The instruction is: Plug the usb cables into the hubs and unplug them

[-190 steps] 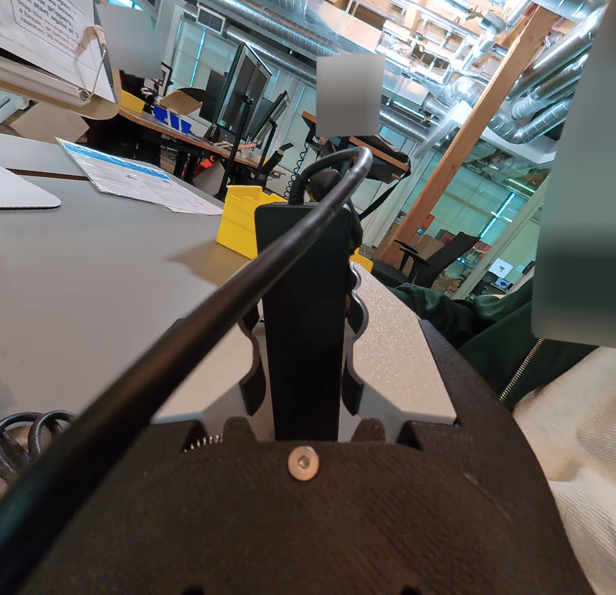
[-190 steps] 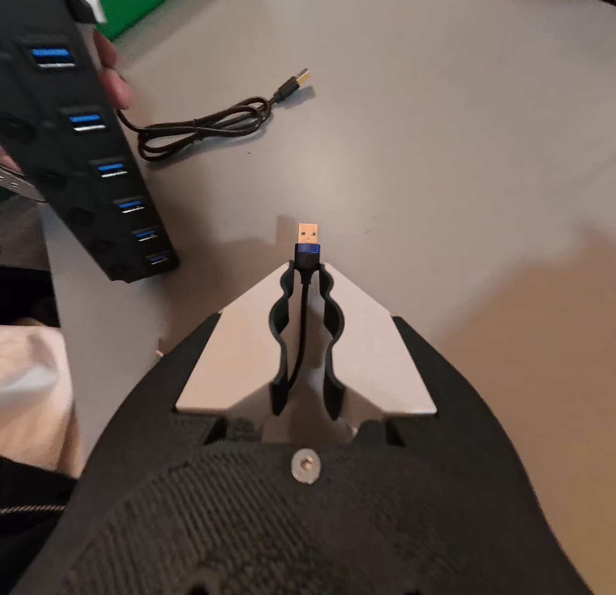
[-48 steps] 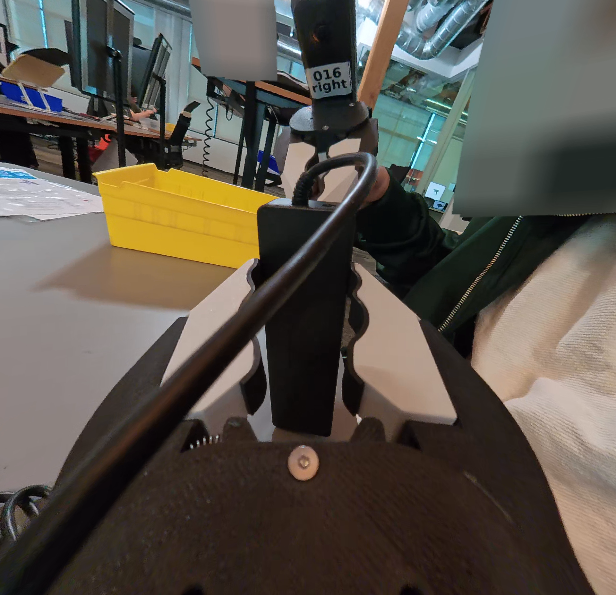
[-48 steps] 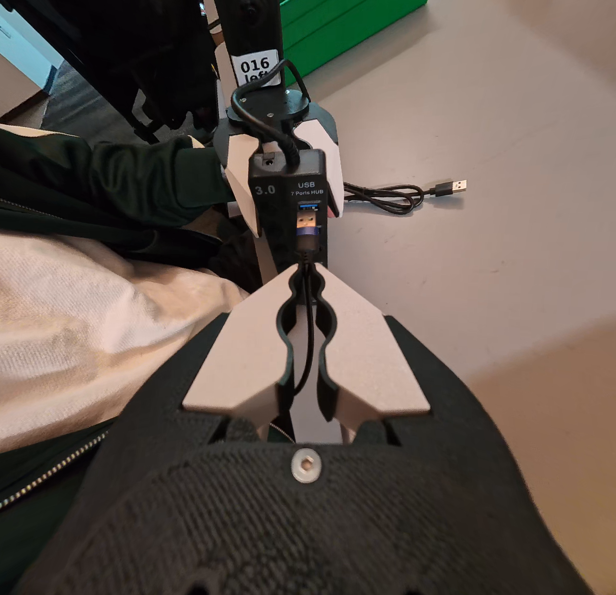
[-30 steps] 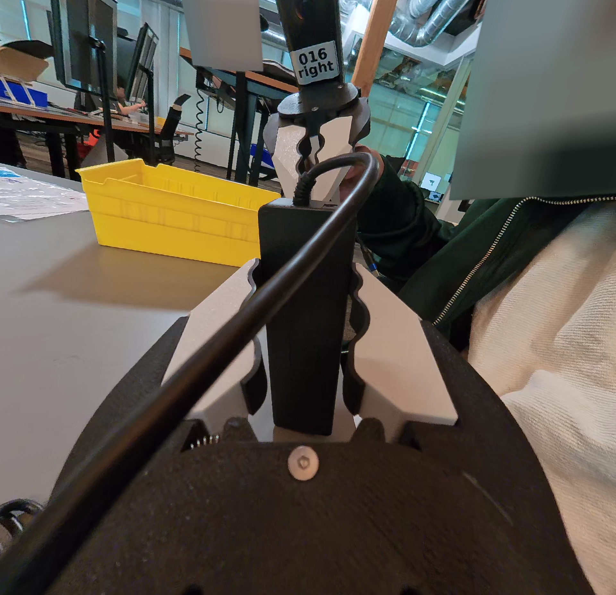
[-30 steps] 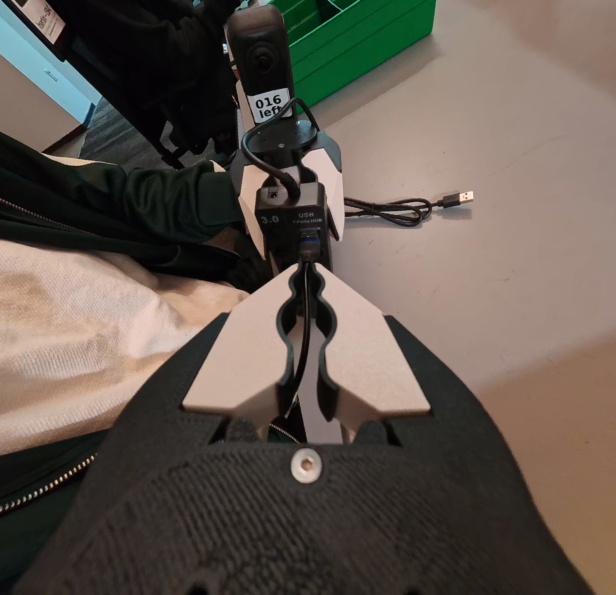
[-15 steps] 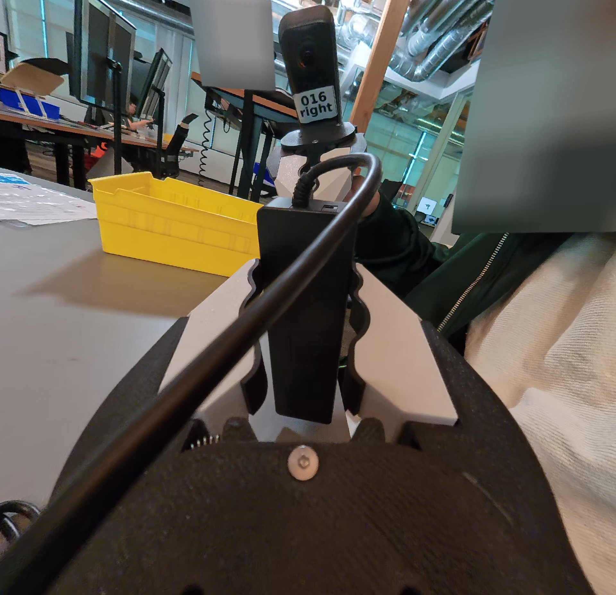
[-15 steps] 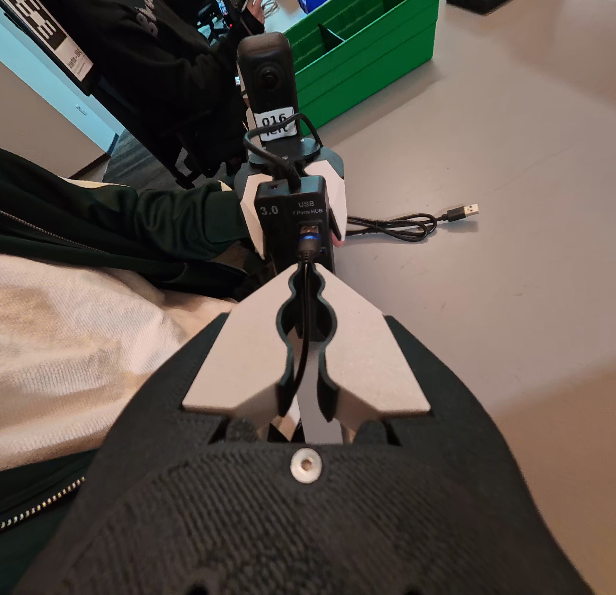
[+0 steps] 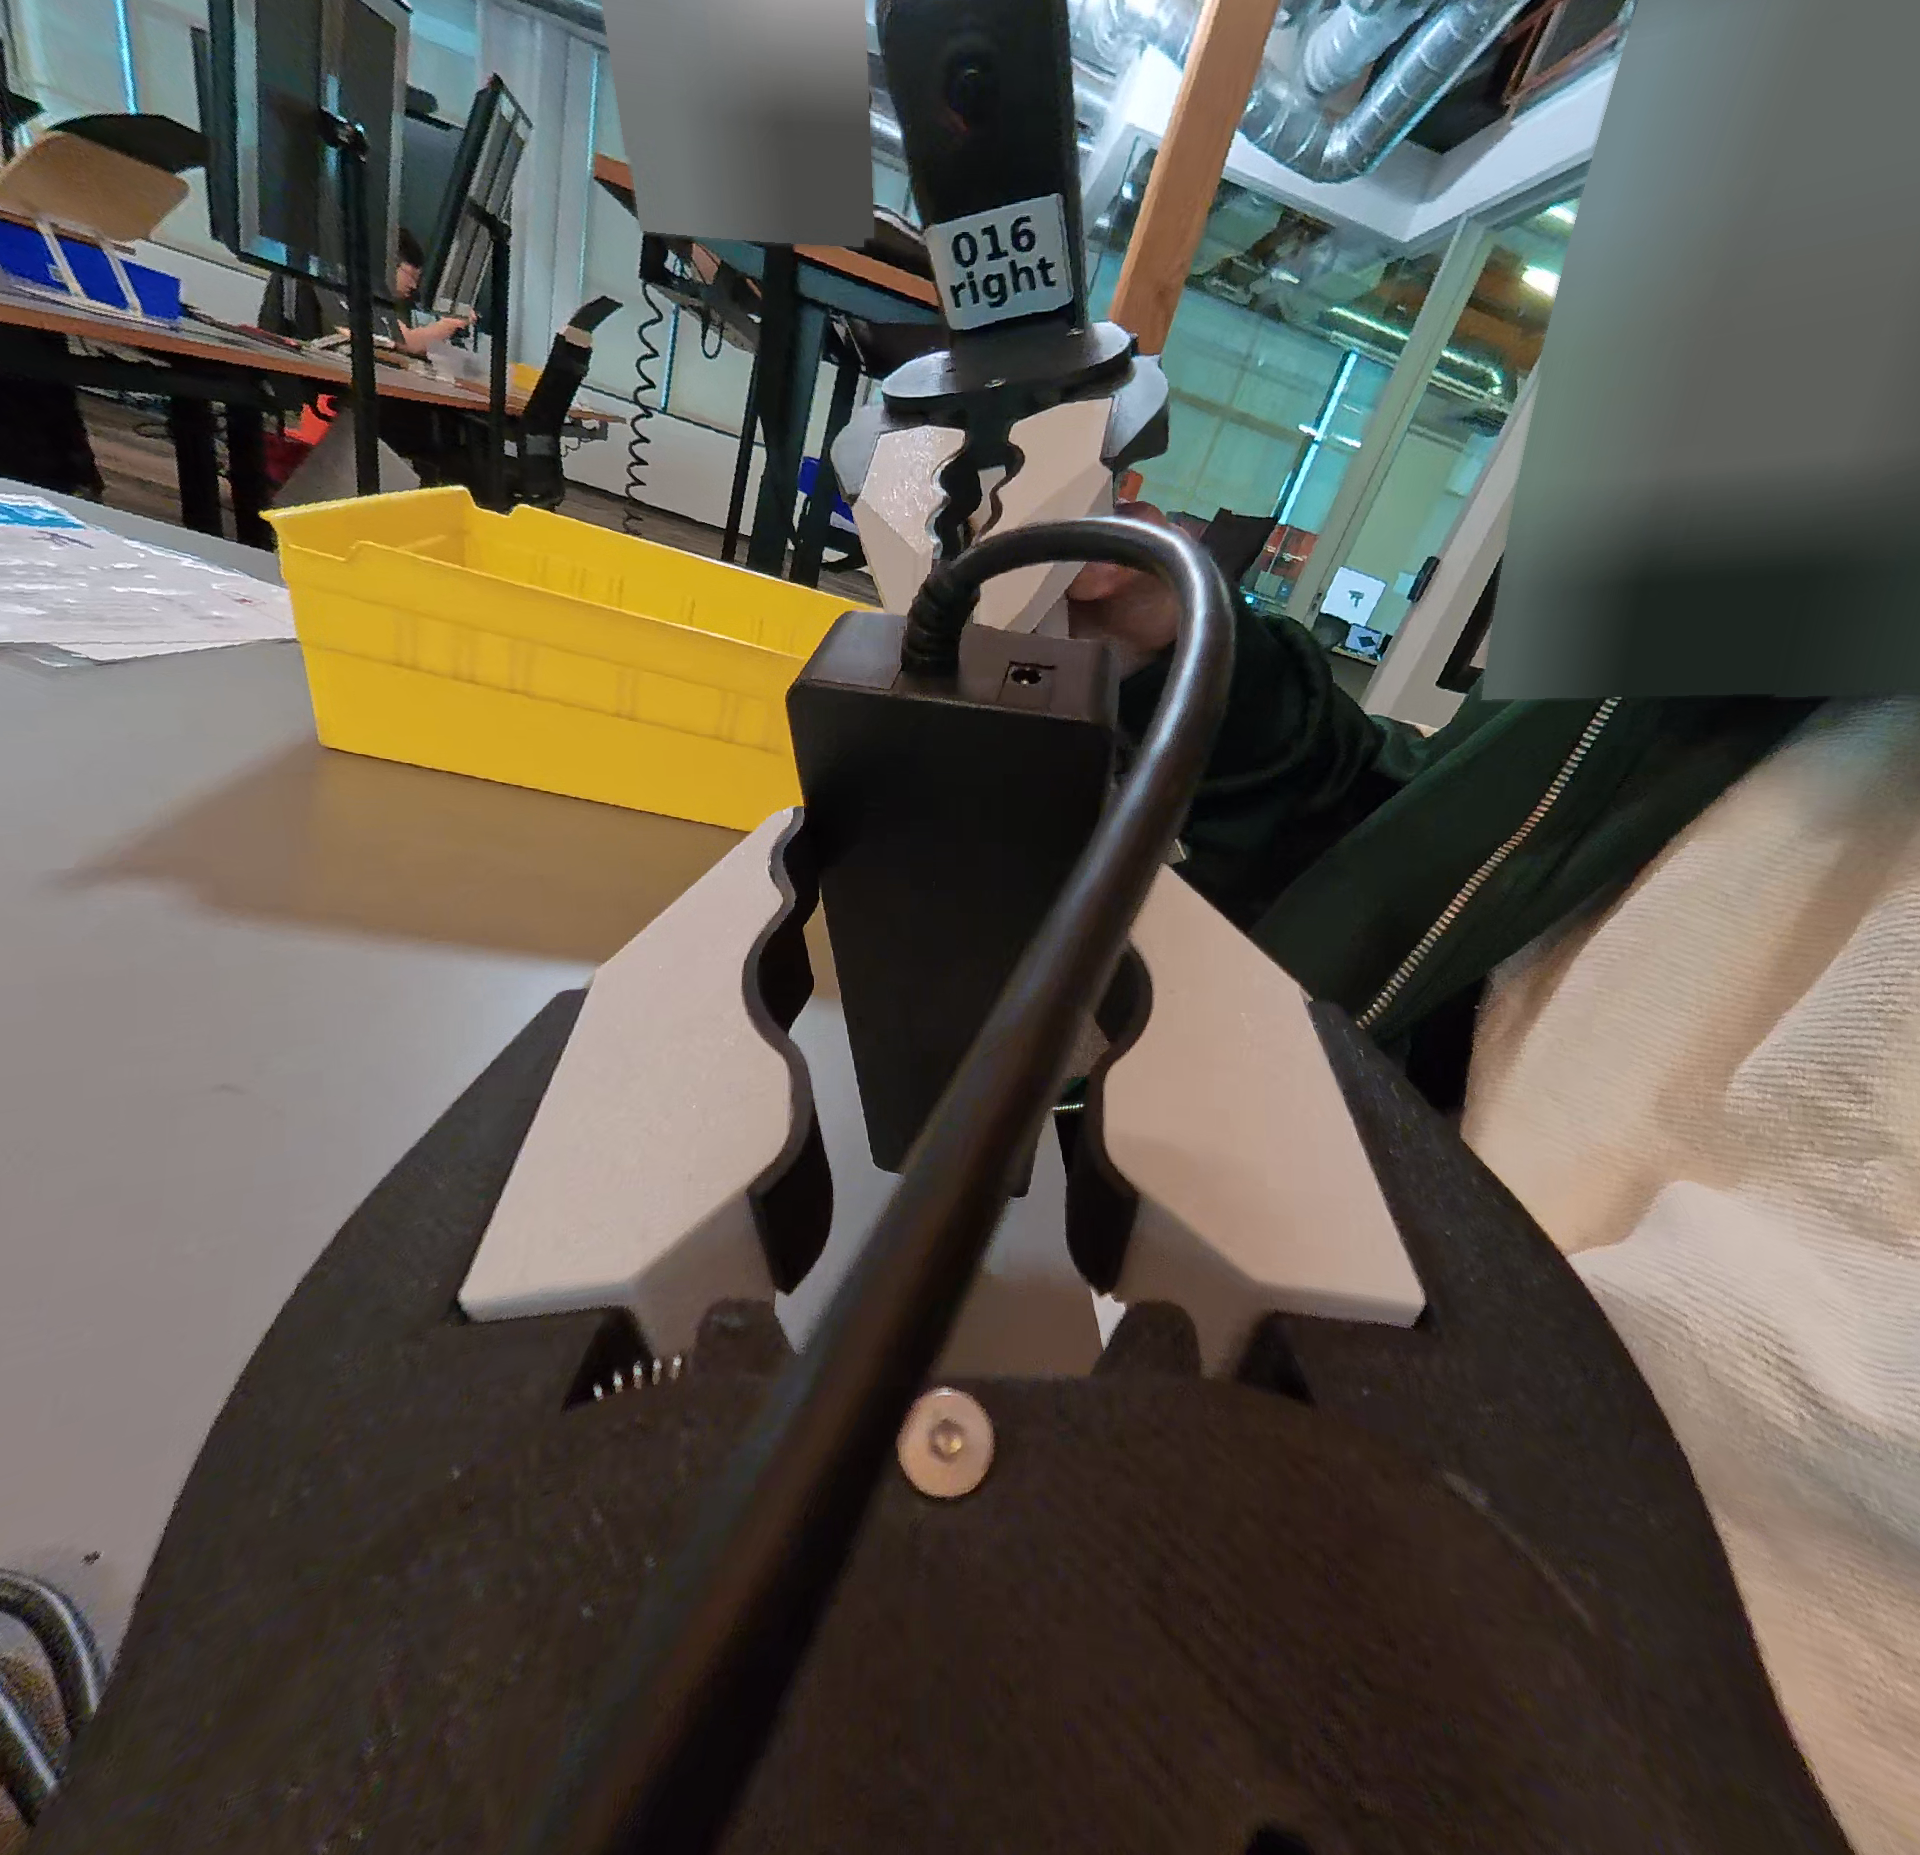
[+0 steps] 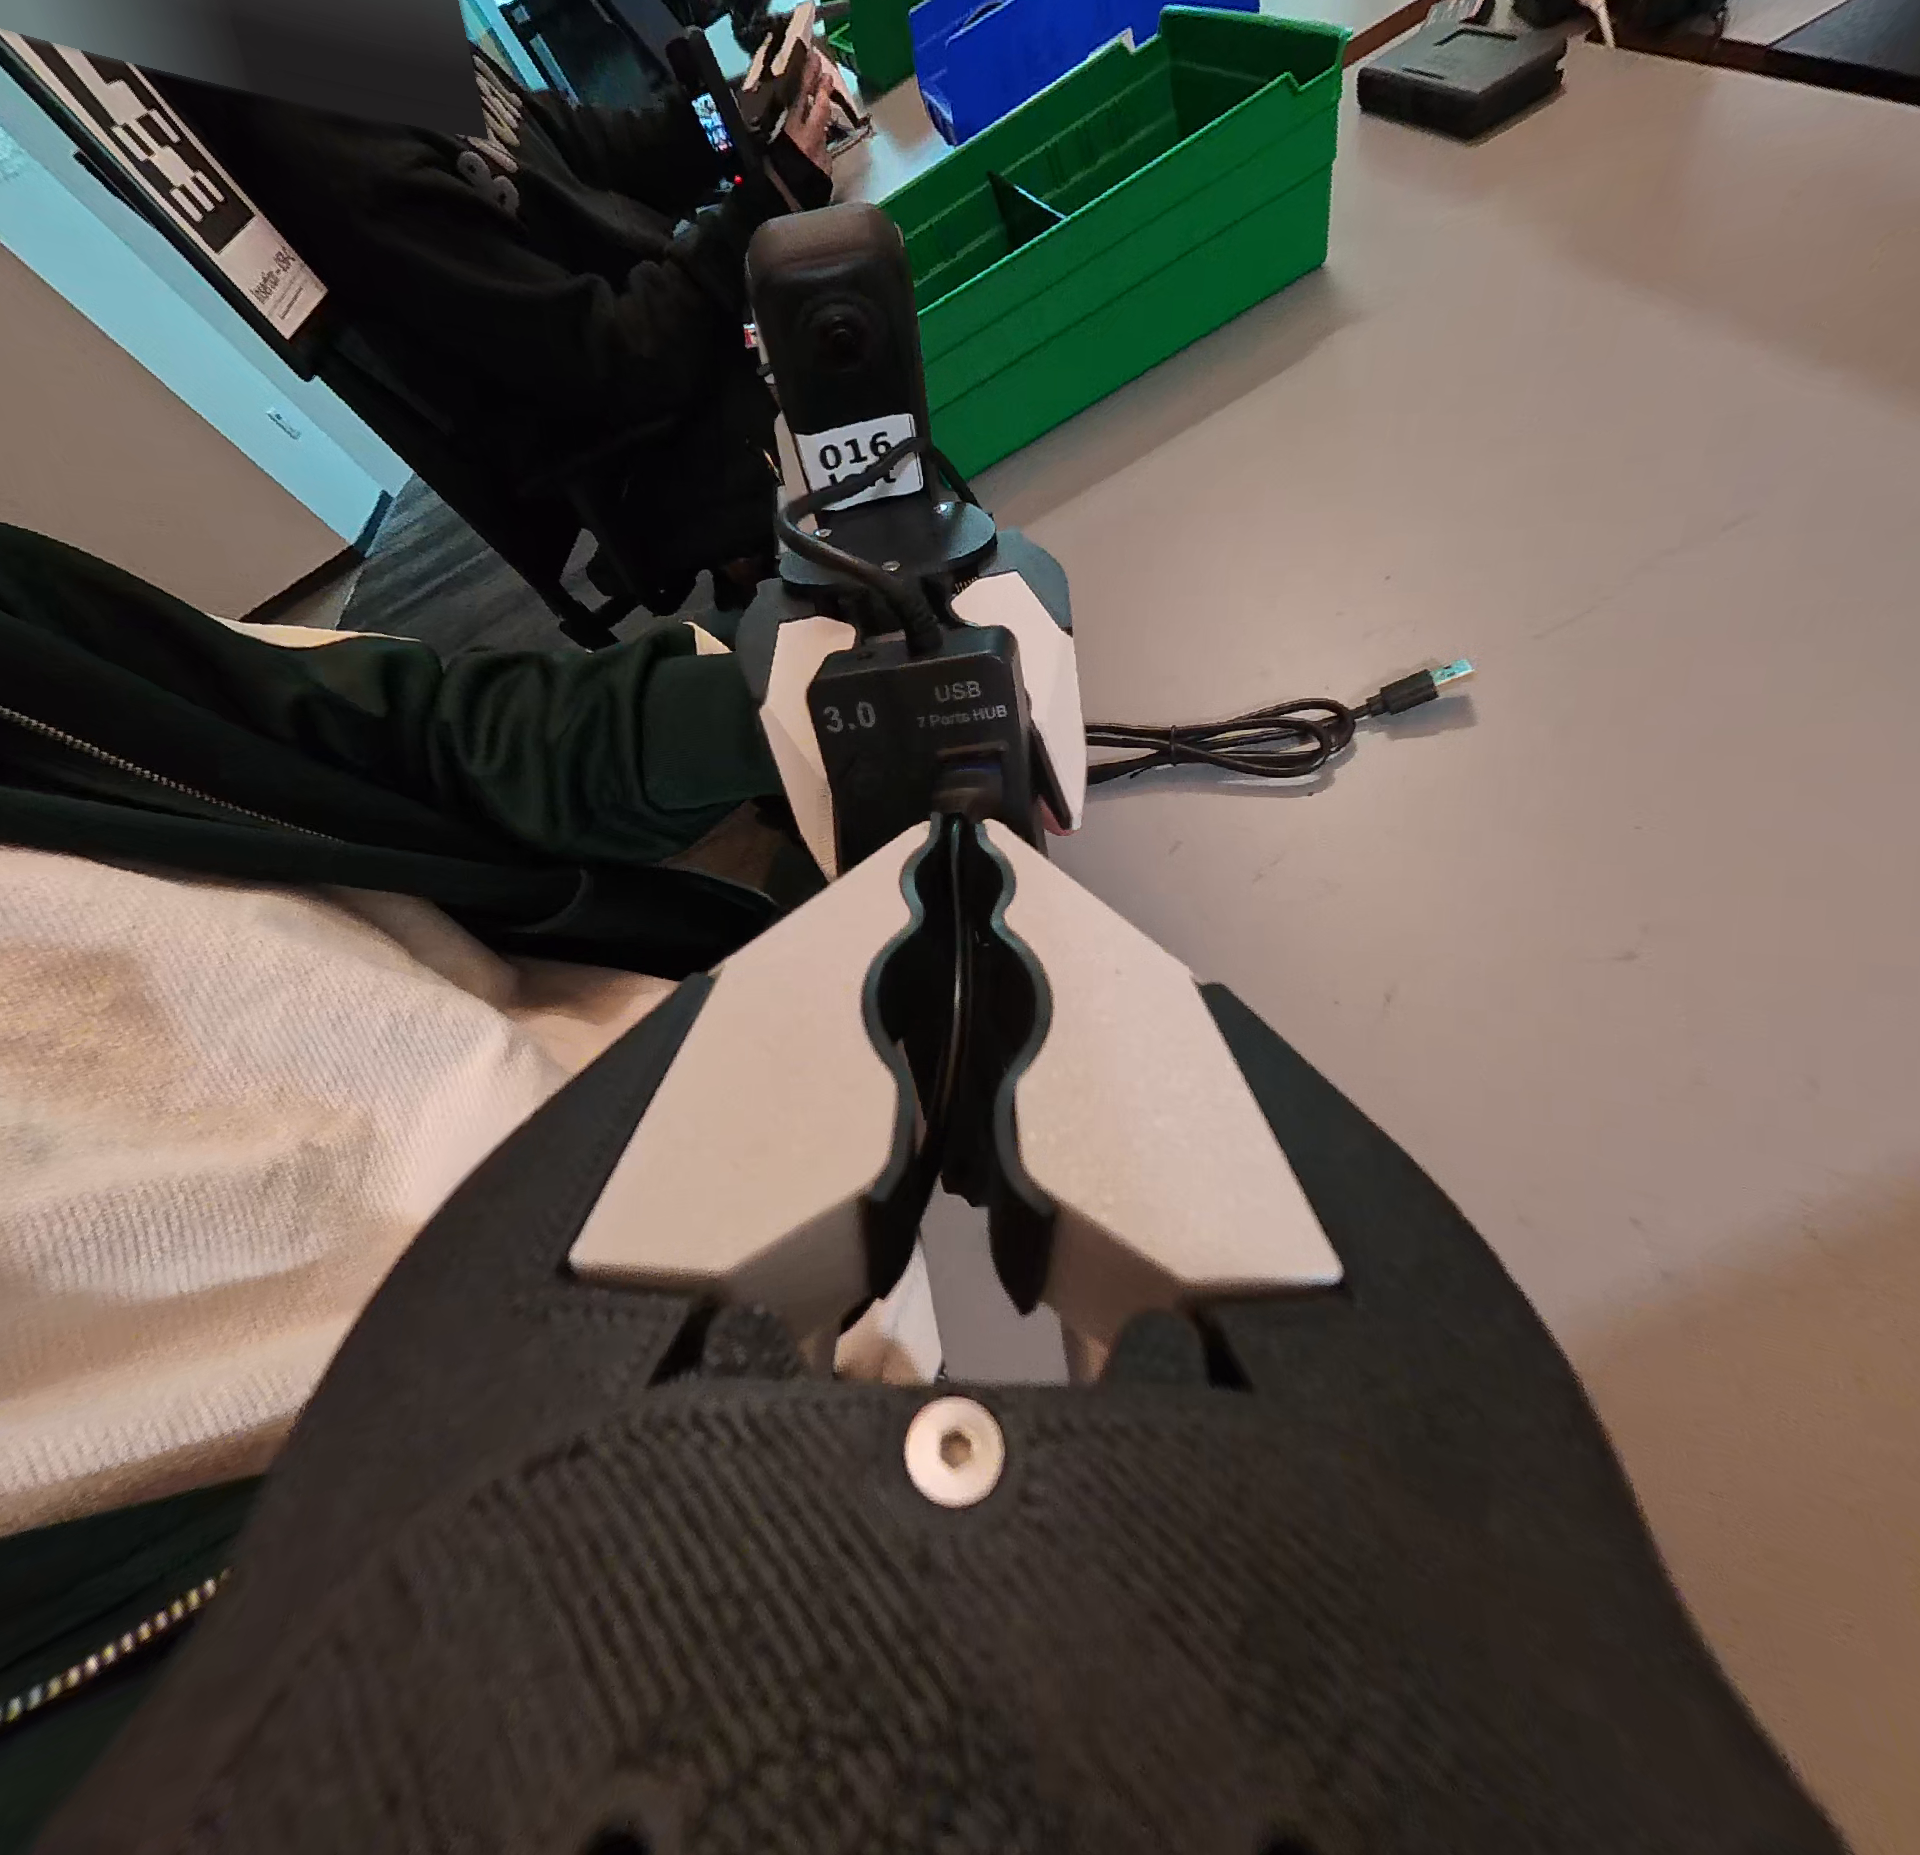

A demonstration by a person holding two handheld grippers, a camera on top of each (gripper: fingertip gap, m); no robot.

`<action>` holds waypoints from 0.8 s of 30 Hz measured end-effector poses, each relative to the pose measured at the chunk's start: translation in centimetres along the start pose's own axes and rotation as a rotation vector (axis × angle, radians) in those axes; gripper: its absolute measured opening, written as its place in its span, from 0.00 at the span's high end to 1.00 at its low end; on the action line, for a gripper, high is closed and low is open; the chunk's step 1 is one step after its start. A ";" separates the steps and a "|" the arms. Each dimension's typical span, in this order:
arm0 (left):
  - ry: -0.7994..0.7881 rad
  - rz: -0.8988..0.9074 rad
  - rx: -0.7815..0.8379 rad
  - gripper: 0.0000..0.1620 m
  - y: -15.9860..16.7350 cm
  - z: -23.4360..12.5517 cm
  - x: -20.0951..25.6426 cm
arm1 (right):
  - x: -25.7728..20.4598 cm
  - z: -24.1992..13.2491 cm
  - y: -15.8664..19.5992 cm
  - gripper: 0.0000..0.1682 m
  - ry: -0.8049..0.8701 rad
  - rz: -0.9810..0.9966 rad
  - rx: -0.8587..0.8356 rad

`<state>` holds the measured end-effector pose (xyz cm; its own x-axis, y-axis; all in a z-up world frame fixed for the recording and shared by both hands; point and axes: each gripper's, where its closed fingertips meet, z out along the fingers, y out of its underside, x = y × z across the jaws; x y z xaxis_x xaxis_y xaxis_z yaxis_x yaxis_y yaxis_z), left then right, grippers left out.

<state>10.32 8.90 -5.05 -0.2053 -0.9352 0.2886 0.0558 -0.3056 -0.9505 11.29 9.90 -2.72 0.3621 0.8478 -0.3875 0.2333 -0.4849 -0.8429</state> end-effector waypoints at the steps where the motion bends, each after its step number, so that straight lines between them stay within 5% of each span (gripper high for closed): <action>1: -0.006 0.003 -0.004 0.69 0.1 0.0 -0.1 | 0.1 0.1 0.1 0.99 0.007 -0.002 -0.004; 24: -0.037 -0.011 -0.023 0.69 0.5 0.0 -0.6 | 0.6 0.4 0.2 0.99 0.047 -0.006 0.005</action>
<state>10.48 9.36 -5.68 -0.1690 -0.9379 0.3028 0.0316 -0.3122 -0.9495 11.25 10.39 -3.29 0.4031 0.8395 -0.3643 0.2315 -0.4787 -0.8469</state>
